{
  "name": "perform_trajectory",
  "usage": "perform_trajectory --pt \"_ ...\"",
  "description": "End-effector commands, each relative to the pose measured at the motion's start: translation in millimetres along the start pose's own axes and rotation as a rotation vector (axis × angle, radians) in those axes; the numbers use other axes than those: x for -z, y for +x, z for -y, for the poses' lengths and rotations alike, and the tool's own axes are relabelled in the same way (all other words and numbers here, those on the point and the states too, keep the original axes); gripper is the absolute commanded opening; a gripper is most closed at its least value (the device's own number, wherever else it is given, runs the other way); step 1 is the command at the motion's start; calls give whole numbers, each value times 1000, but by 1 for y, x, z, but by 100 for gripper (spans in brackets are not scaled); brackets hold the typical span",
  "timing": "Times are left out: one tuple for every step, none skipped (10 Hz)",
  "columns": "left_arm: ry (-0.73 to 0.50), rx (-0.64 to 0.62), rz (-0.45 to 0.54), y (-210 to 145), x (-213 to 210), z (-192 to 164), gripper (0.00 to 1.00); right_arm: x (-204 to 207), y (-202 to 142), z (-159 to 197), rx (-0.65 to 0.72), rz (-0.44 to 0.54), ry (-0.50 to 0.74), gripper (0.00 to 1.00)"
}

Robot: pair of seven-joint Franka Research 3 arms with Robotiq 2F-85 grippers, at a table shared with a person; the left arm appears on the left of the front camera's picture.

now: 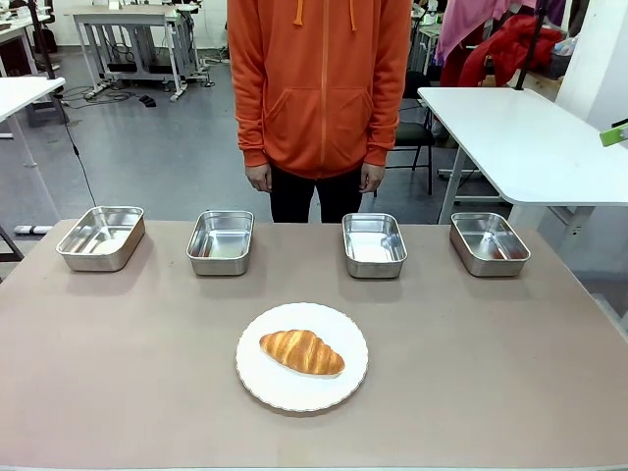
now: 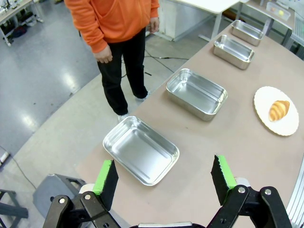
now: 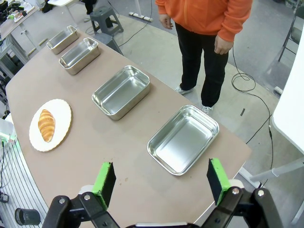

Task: Place the bread in the container.
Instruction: Place the Butter Roll into the Airtight Container indicated by the human.

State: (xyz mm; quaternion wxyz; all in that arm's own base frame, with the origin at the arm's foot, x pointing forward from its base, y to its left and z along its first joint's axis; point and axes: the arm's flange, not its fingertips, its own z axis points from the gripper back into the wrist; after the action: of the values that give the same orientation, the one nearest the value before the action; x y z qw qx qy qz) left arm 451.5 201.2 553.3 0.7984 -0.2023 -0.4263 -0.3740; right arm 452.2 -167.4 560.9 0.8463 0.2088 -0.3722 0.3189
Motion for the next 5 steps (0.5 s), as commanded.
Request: perform_trajectory --pt "-4 5 4 1 0 1 100 0 1 1 -10 15 6 100" --pt "-4 5 4 1 0 1 100 0 1 1 -10 15 6 100" --pt "-4 5 4 1 0 1 100 0 1 1 -10 15 6 100" --pt "-4 5 4 1 0 1 100 0 1 1 -10 15 6 100" --pt "-4 5 4 1 0 1 100 0 1 1 -10 15 6 100"
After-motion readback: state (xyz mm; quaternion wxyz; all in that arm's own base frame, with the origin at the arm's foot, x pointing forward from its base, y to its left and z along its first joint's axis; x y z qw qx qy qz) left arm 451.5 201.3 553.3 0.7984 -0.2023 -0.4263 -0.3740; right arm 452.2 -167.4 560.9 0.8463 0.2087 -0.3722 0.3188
